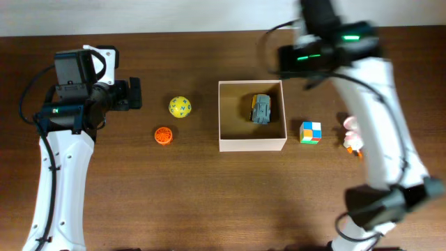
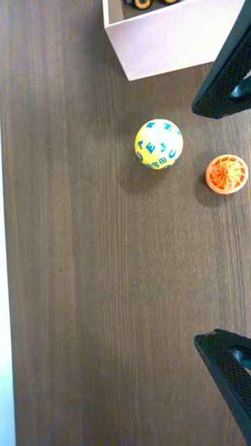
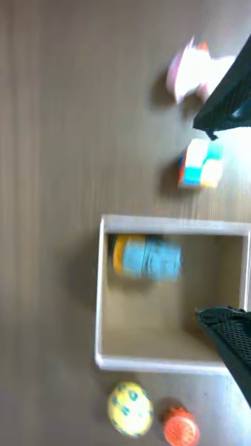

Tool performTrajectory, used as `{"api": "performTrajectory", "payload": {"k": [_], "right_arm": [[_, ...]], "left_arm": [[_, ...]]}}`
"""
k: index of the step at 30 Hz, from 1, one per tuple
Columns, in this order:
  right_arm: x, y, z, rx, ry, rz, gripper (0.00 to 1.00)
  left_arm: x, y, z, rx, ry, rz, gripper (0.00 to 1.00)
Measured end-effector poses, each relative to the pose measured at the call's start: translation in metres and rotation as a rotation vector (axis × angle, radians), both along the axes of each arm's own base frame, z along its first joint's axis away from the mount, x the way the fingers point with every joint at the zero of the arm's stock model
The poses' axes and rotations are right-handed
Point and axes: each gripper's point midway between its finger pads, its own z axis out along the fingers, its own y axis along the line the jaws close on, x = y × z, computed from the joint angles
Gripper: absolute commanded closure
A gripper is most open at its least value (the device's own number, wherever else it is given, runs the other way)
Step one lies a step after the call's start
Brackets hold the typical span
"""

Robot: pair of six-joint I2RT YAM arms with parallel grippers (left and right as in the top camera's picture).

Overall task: Pack container
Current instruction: 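Carry the truck into the pink box and release it, then move the right gripper to the white duck toy and grasp it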

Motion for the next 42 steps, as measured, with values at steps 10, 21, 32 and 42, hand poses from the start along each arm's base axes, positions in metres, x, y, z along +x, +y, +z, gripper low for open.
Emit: {"api": "performTrajectory", "payload": {"k": [10,21,32,42], "right_arm": [[-0.048,-0.165,-0.05,-0.005,0.231,-0.415,0.24],[-0.08,-0.162,-0.188,0.041,0.478,-0.378,0.22],[-0.101,-0.159,-0.254,0.065,0.508,-0.393,0.31],[-0.088,-0.168,-0.265,0.078,0.426,-0.458,0.74]], "left_arm": [[0.0,0.0,0.0,0.0,0.0,0.0,0.01],[0.0,0.0,0.0,0.0,0.0,0.0,0.01],[0.0,0.0,0.0,0.0,0.0,0.0,0.01],[0.0,0.0,0.0,0.0,0.0,0.0,0.01]]}}
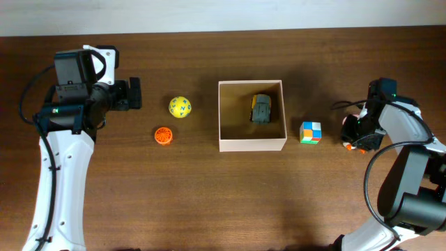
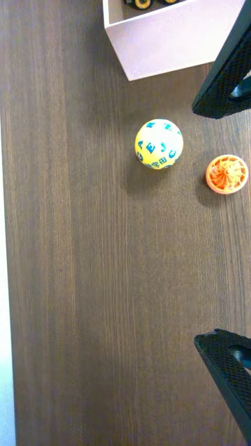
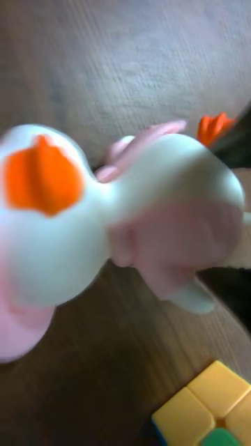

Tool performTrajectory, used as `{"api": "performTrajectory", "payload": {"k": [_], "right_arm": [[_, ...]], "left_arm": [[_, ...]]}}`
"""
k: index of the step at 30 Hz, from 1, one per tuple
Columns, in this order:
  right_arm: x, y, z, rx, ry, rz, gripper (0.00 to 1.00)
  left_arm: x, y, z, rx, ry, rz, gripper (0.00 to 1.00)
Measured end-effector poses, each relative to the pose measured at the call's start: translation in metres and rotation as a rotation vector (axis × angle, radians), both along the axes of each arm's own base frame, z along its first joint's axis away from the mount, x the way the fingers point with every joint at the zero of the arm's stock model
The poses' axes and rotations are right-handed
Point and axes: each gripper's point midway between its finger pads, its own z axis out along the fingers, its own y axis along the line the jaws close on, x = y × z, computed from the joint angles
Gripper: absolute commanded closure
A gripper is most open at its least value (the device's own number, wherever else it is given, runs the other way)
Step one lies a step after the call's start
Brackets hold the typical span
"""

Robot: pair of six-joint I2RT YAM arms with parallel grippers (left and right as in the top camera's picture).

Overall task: Pack container
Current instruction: 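Move the right gripper to the white duck toy and grasp it, then lower the duck into the box and open the right gripper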

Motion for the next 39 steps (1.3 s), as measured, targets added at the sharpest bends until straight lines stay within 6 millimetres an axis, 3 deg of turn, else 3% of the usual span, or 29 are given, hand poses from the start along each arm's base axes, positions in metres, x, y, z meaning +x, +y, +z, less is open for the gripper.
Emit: {"api": "performTrajectory", "payload": {"k": [5,10,13,17,20,23,27,32,39], "right_arm": [[0.002,-0.001,0.0,-0.002,-0.007,-0.003,0.96],[-0.002,0.001,0.008,0.007,0.021,-0.006,0.96],[0.006,0.002,0.026,0.002,0.004,0.003,0.96],[0.027,0.014,0.076,-0.023,-0.08,0.051,0.96],[0.045,0.042,0.129,-0.045,-0.19,0.133,0.96],[0.06,0.087,0.182,-0.057,-0.33,0.249,0.96],[0.062,0.155,0.215,-0.03,-0.44,0.408,0.96],[0.06,0.228,0.203,0.026,-0.441,0.516,0.96],[0.072,0.292,0.129,0.063,-0.323,0.584,0.96]], "left_arm": [[0.0,0.0,0.0,0.0,0.002,0.0,0.01],[-0.001,0.0,-0.001,0.0,0.004,0.0,0.01],[-0.001,0.0,-0.001,0.0,0.004,0.0,0.01],[-0.001,0.0,-0.001,0.0,0.005,0.0,0.01],[-0.001,0.0,-0.001,-0.001,0.005,0.0,0.01],[-0.001,0.0,-0.001,0.0,0.005,0.0,0.01],[-0.001,0.0,-0.001,0.0,0.004,0.0,0.01],[-0.001,0.0,-0.001,0.0,0.004,0.0,0.01],[-0.001,0.0,-0.001,-0.001,0.004,0.0,0.01]]}}
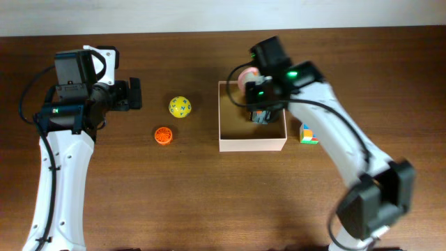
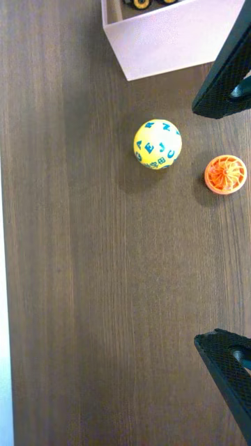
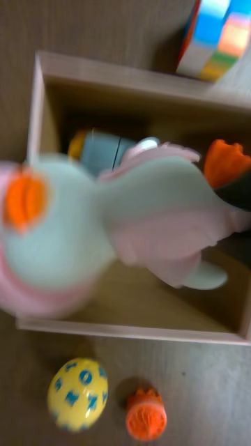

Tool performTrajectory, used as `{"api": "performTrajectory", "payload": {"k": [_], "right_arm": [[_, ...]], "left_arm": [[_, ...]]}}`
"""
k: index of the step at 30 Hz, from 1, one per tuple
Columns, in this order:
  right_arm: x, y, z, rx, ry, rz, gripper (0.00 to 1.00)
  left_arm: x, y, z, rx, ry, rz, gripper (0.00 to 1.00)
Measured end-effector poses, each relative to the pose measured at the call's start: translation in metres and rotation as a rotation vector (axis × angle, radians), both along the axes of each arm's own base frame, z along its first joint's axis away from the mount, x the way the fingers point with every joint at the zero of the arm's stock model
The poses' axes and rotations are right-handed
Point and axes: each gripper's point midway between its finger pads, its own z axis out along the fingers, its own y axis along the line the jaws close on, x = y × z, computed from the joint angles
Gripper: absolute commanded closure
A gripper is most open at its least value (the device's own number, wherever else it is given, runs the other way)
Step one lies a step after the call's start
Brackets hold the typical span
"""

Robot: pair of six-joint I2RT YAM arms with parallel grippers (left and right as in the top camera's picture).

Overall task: Pack container
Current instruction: 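Lower the duck into the box and open the right gripper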

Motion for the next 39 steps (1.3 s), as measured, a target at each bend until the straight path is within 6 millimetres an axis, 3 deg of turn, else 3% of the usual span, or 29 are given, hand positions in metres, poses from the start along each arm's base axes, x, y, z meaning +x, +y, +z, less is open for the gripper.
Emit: {"api": "performTrajectory", "payload": {"k": [5,10,13,15,16,21,24,26,29,31,34,36,39], "right_arm": [[-0.001,0.027,-0.051,-0.029,0.075,0.043,0.96],[-0.008,0.042,-0.076,-0.047,0.115,0.077,0.93],[-0.006,0.046,-0.078,-0.041,0.11,0.078,0.71],[-0.004,0.047,-0.078,-0.04,0.1,0.088,0.51],[-0.003,0.047,-0.077,-0.04,0.095,0.094,0.47],[0.0,0.046,-0.074,-0.054,0.069,0.139,0.39],[0.001,0.039,-0.06,-0.07,0.04,0.14,0.36],[0.0,0.028,-0.042,-0.079,0.022,0.126,0.36],[0.003,0.002,0.001,-0.066,-0.032,0.072,0.36],[0.002,-0.028,0.032,-0.06,-0.063,0.013,0.36],[-0.007,-0.095,0.069,-0.067,-0.078,-0.133,0.34],[-0.016,-0.135,0.078,-0.085,-0.056,-0.223,0.32],[-0.027,-0.181,0.07,-0.101,0.01,-0.327,0.29]], "left_arm": [[0.0,0.0,0.0,0.0,0.0,0.0,0.01],[0.0,0.0,0.0,0.0,0.002,0.0,0.01],[0.0,0.0,0.0,0.0,0.002,0.0,0.01],[-0.001,0.0,-0.001,0.0,0.003,0.0,0.01],[-0.001,0.0,-0.001,0.0,0.003,0.0,0.01],[-0.001,0.0,-0.001,0.0,0.004,0.0,0.01],[-0.001,0.0,-0.001,0.0,0.004,0.0,0.01],[-0.001,0.0,-0.001,0.0,0.004,0.0,0.01],[-0.001,0.0,-0.001,0.0,0.005,0.0,0.01],[-0.001,0.0,-0.001,-0.001,0.007,0.0,0.01],[-0.002,0.0,-0.002,0.0,0.009,0.0,0.01],[-0.002,0.0,-0.002,-0.001,0.011,0.0,0.01],[-0.002,0.0,-0.002,-0.001,0.011,0.0,0.01]]}}
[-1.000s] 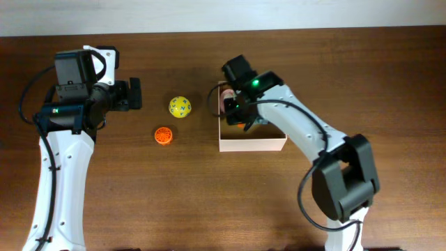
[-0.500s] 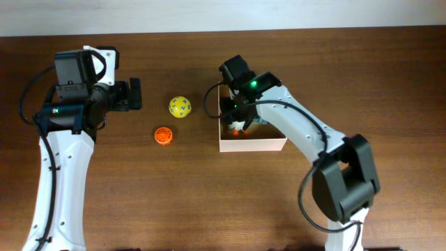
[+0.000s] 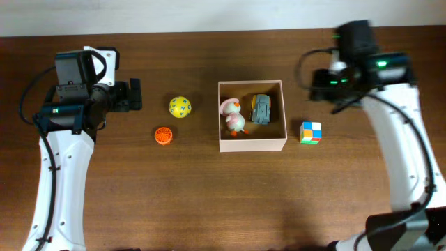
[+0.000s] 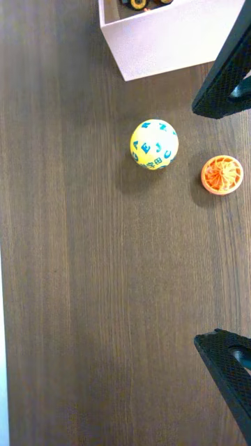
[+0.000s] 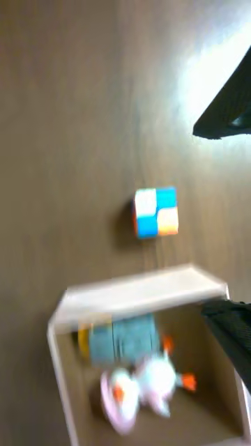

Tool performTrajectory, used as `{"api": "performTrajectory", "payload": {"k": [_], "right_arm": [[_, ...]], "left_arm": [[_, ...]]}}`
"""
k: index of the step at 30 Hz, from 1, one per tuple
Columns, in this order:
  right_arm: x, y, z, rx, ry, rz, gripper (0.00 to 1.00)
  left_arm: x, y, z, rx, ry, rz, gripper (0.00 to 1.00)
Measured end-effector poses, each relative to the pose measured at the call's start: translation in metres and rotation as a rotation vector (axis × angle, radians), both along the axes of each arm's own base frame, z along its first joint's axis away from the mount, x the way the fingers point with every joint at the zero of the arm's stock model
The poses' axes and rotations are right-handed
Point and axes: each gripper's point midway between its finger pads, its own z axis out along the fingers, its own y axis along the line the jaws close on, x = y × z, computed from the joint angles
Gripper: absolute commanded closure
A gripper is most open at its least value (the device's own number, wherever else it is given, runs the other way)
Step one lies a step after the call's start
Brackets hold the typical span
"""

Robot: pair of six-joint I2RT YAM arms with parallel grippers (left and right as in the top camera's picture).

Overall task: Pack container
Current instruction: 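Lower the duck into the box and open the right gripper, then grasp the Rubik's cube with the right gripper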

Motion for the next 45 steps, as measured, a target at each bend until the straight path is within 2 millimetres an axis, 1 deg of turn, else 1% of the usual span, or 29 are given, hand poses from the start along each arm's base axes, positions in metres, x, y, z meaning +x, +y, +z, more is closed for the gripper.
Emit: {"api": "performTrajectory", "payload": {"k": [1,2,4,10,15,20,27,29,32,39,41,43,45], "right_arm": [[-0.002,-0.009,-0.007,0.007,0.021,-0.019,0.28],[-0.004,-0.014,-0.014,0.012,0.042,-0.026,0.28],[-0.01,-0.018,-0.036,0.024,0.103,-0.025,0.28],[-0.017,-0.007,-0.105,0.048,0.212,0.04,0.27],[-0.025,-0.006,-0.143,0.049,0.235,0.063,0.27],[-0.021,-0.003,-0.162,0.061,0.196,0.102,0.28],[-0.026,0.003,-0.179,0.087,0.19,0.123,0.29],[-0.026,0.003,-0.181,0.086,0.187,0.125,0.33],[-0.021,0.003,-0.182,0.085,0.163,0.132,0.38],[-0.02,0.003,-0.189,0.084,0.163,0.134,0.41],[-0.022,0.003,-0.195,0.084,0.182,0.136,0.49],[-0.023,0.003,-0.2,0.085,0.198,0.136,0.54],[-0.024,0.002,-0.201,0.082,0.201,0.136,0.57]], "left_arm": [[0.0,0.0,0.0,0.0,0.0,0.0,0.01],[0.0,0.0,0.0,0.0,0.0,0.0,0.01],[0.0,0.0,0.0,0.0,0.0,0.0,0.01],[0.0,0.0,0.0,0.0,0.0,0.0,0.01],[0.0,0.0,0.0,0.0,0.0,0.0,0.01],[0.0,0.0,0.0,0.0,0.0,0.0,0.01],[0.0,0.0,0.0,0.0,0.001,0.0,0.01],[0.0,0.0,0.0,0.0,0.002,0.0,0.01],[0.0,0.0,0.0,0.0,0.002,0.0,0.01],[-0.001,0.0,-0.001,0.0,0.003,0.0,0.01],[-0.001,0.0,-0.001,0.0,0.004,0.0,0.01],[-0.001,0.0,-0.001,0.0,0.004,0.0,0.01],[-0.001,0.0,-0.001,0.0,0.004,0.0,0.01]]}}
